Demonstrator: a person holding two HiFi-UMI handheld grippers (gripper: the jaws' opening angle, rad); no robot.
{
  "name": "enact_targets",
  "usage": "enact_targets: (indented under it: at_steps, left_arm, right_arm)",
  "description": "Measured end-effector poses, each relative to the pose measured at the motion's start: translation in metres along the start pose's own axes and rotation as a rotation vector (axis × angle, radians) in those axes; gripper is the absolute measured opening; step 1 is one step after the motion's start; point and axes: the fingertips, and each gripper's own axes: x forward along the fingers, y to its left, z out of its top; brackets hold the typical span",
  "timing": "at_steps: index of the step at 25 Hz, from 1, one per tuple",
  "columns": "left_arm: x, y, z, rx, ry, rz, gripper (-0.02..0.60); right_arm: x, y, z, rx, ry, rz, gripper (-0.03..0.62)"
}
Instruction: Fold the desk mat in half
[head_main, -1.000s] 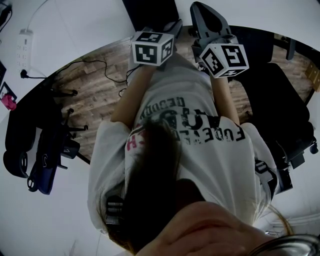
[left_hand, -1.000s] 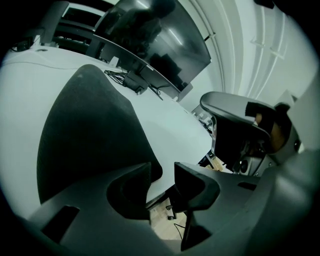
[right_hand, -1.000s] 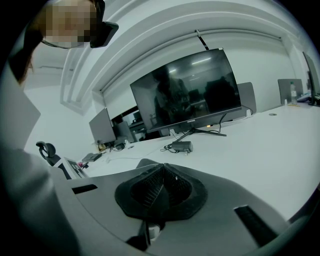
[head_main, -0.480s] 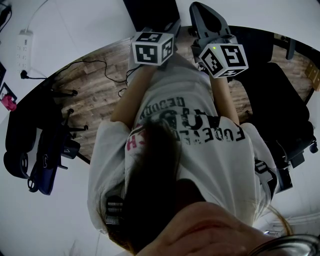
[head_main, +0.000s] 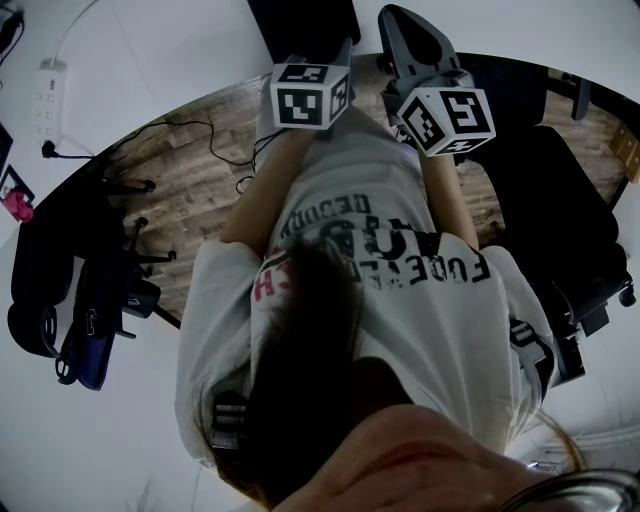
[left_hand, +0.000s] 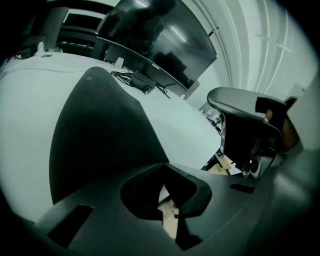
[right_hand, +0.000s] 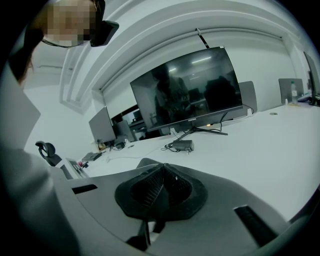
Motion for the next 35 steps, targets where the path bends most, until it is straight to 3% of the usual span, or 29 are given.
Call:
enact_targets:
  at_steps: [7, 17, 35]
  left_arm:
    - [-0.013, -0.001, 0.018, -0.005, -0.058, -0.003, 0.003]
    - [-0.038, -0.002, 0.059, 0.083, -0.188, 0.016, 0.003]
    - [-0.127, -0.003, 0.154, 0.207, -0.555, 0.065, 0.003]
  right_arm:
    - [-0.001, -0.001, 0.004, -0.008, -0.009, -0.007, 0.0]
    - [-0.005, 0.004, 0.013, -0.011, -0.035, 0.002, 0.0]
    - [-0.01, 0.033, 0.083, -0.065, -0.2, 0.046, 0.0]
